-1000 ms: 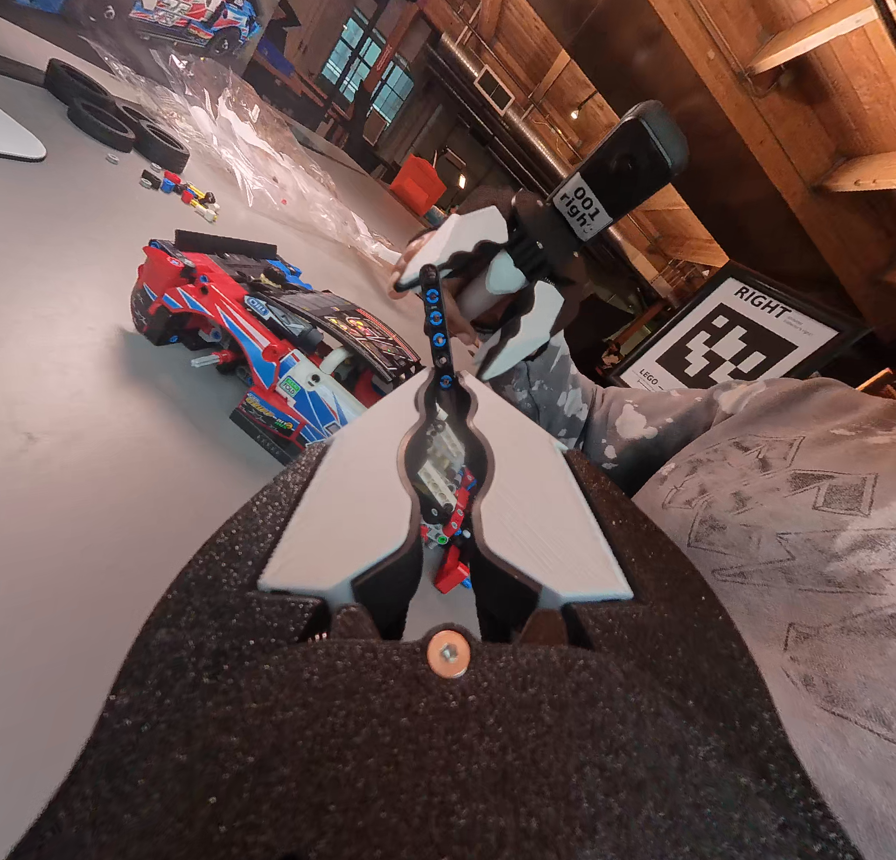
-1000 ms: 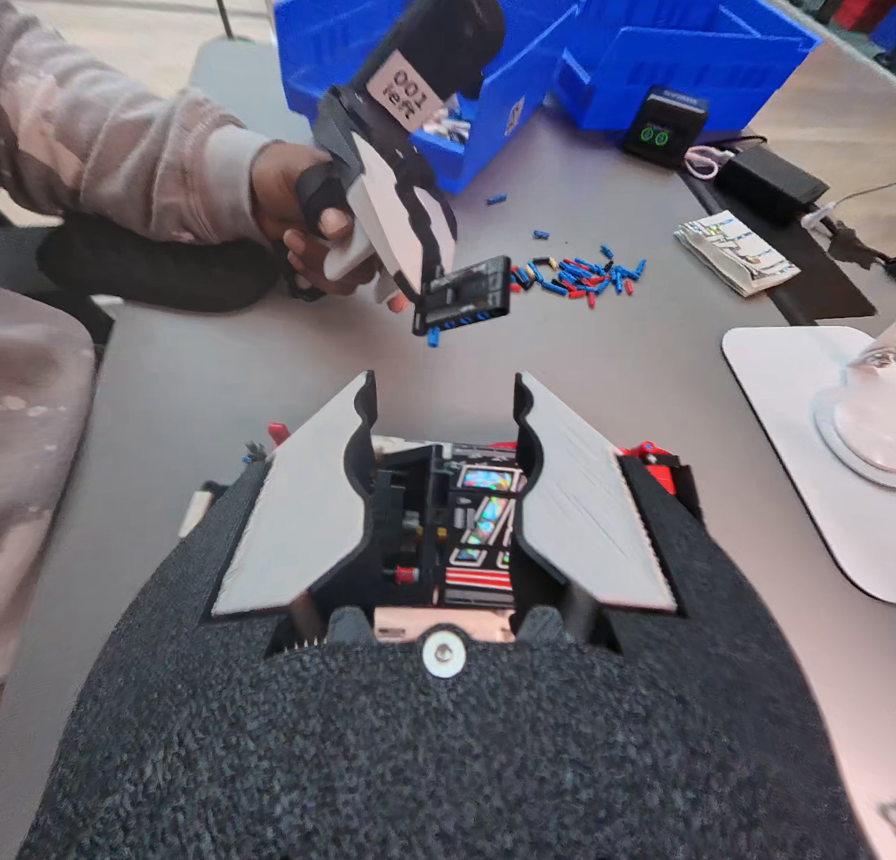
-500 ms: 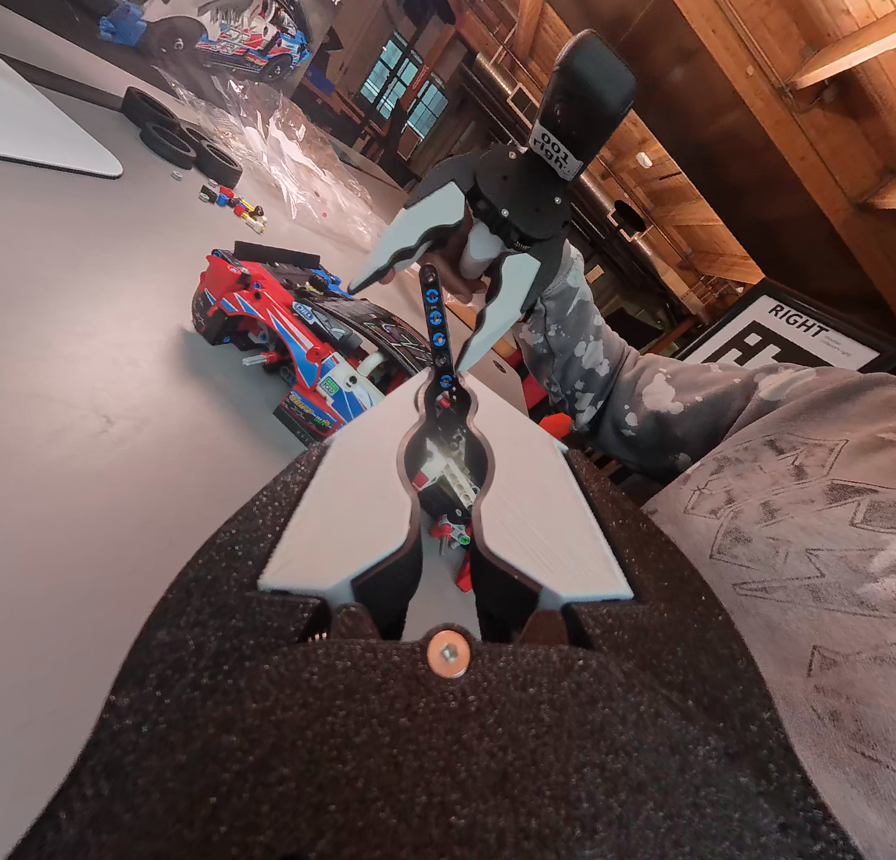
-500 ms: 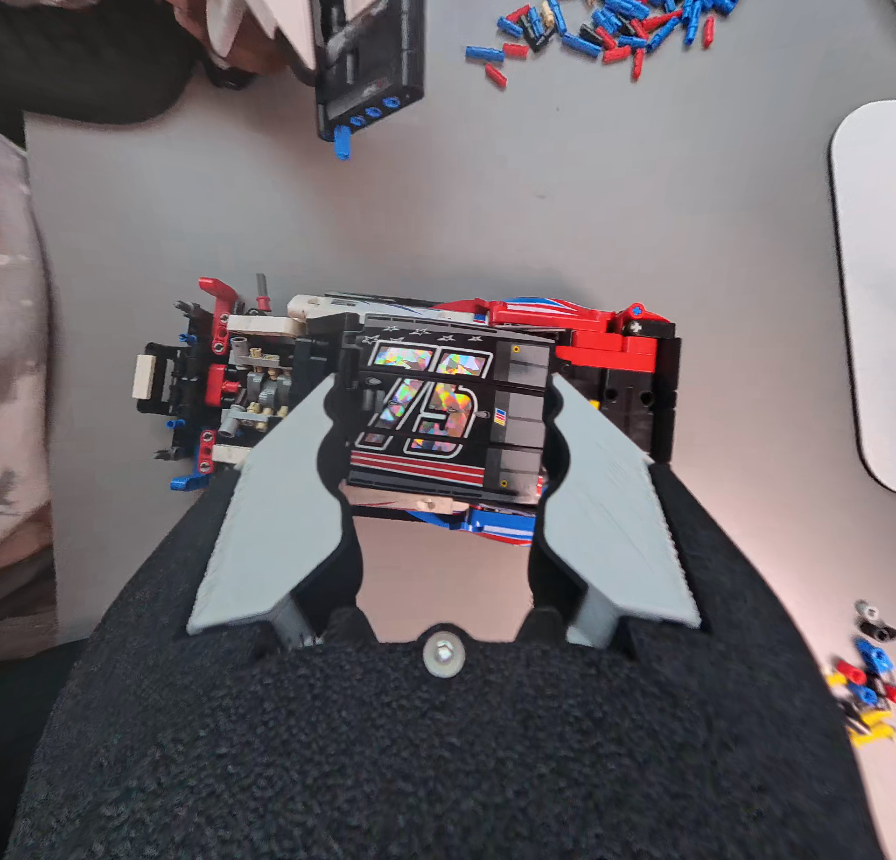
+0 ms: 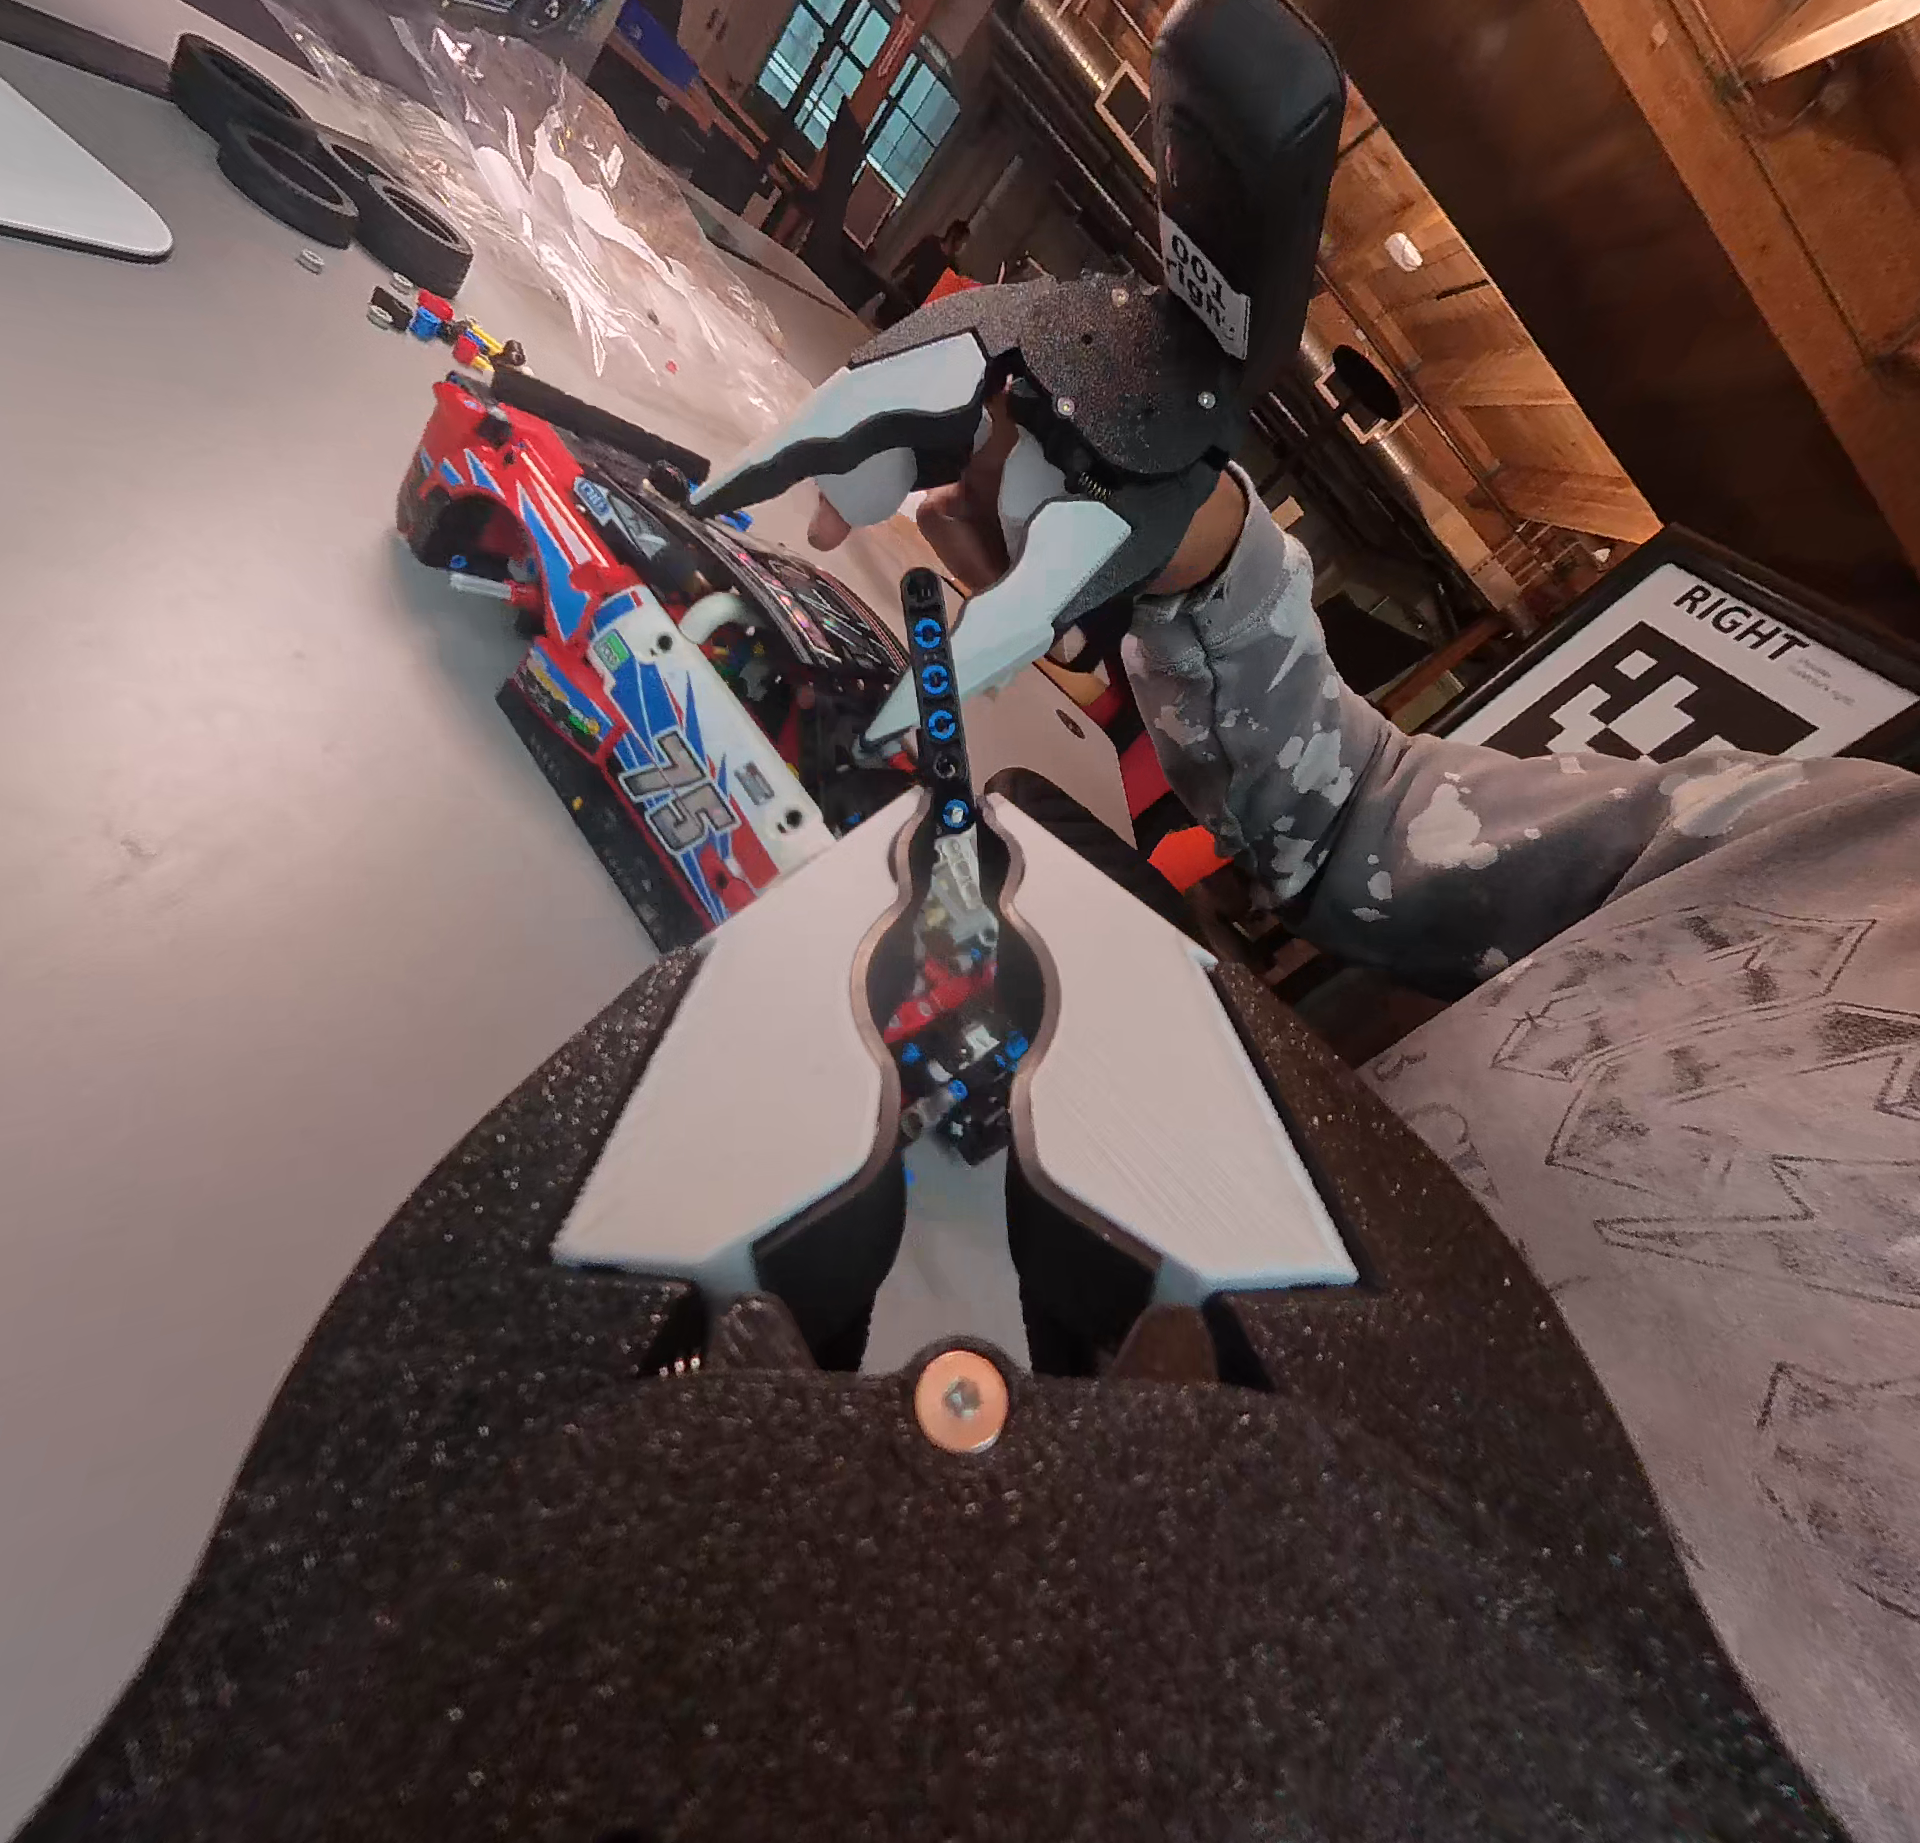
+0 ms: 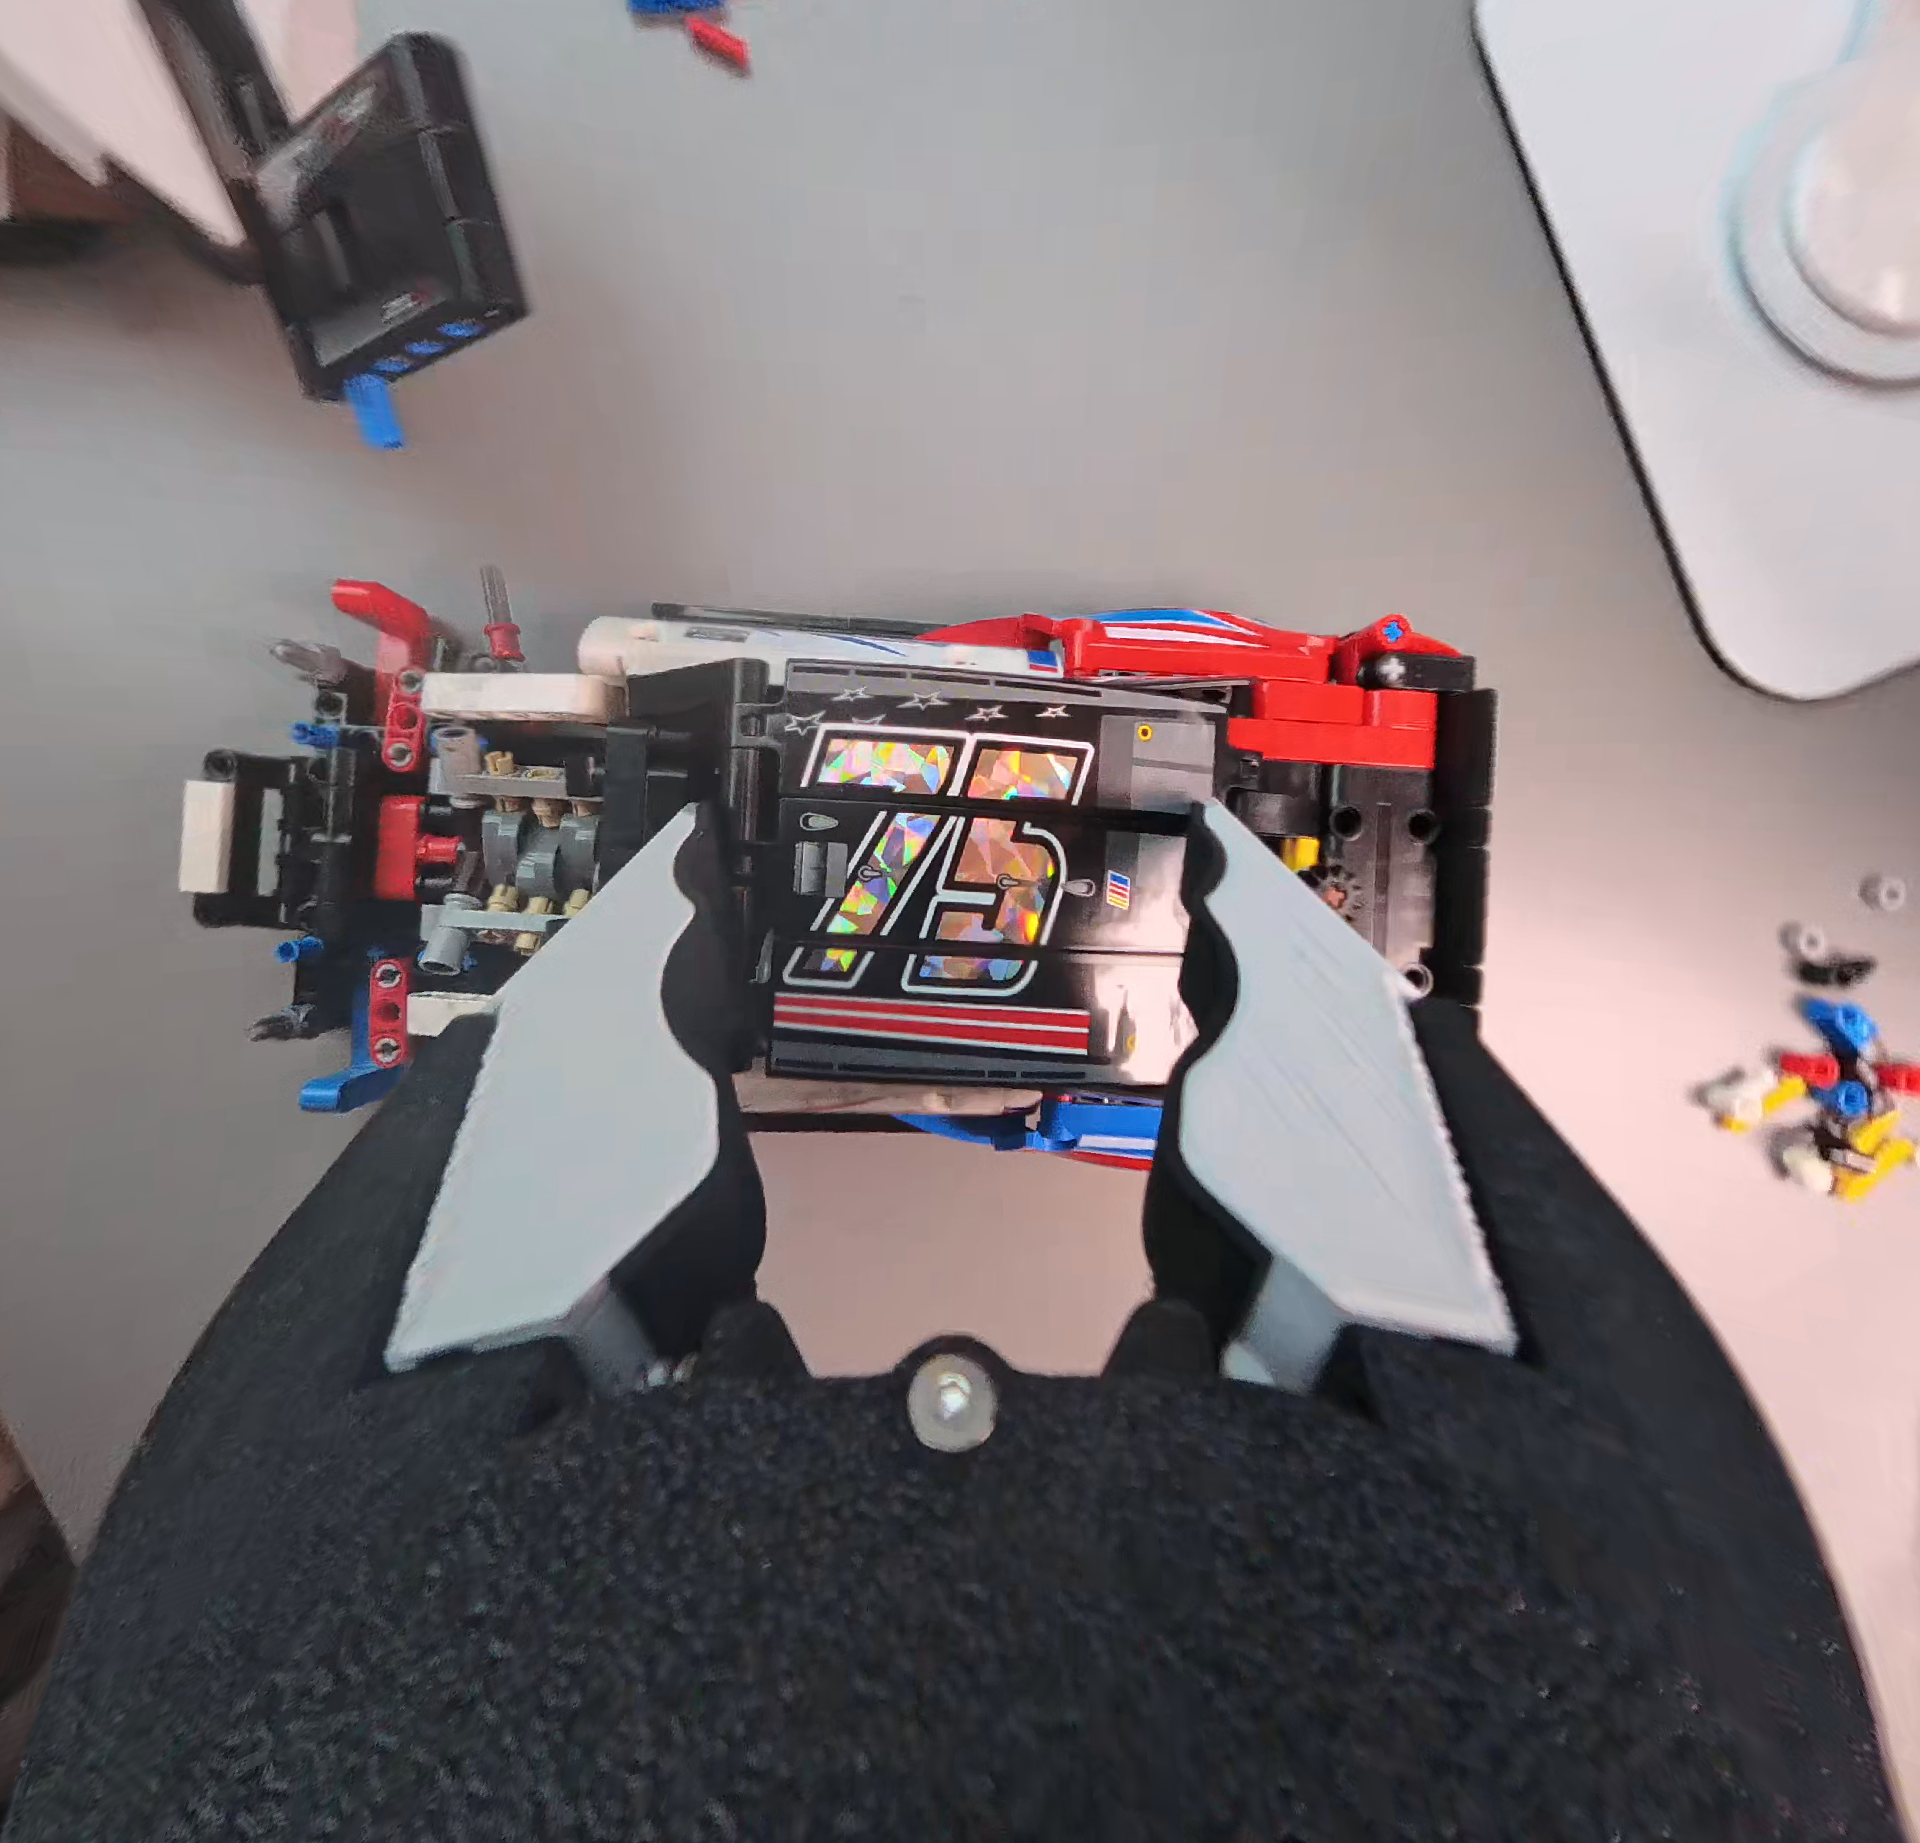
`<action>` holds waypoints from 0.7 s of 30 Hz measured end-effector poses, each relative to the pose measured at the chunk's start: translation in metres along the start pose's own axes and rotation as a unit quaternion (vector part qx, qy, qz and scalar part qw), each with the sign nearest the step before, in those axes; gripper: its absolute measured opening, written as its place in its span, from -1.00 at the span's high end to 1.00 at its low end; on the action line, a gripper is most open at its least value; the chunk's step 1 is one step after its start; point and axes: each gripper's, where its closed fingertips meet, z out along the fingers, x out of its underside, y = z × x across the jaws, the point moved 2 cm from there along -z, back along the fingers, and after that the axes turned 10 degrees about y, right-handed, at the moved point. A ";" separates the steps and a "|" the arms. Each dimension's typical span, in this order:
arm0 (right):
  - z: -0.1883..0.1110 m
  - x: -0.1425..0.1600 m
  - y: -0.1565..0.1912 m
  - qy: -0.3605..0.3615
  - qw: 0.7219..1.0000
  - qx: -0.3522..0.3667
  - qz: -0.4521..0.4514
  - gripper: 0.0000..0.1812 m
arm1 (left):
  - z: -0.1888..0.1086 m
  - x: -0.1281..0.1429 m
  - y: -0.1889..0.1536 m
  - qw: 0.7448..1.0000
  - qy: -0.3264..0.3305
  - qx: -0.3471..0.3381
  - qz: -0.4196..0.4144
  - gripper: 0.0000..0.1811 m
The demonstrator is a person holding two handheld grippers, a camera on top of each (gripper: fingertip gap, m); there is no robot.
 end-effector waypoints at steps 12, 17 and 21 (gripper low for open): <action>-0.053 -0.030 0.031 -0.203 0.977 0.018 -0.063 0.37 | 0.003 0.000 -0.006 0.995 -0.014 0.077 -0.059 0.96; -0.041 -0.036 0.083 -0.240 0.938 0.037 -0.248 0.44 | 0.013 0.013 -0.024 0.982 0.028 0.165 -0.092 0.95; -0.031 -0.030 0.104 -0.246 0.931 -0.041 -0.268 0.53 | 0.020 0.022 -0.032 0.979 0.058 0.177 -0.080 0.94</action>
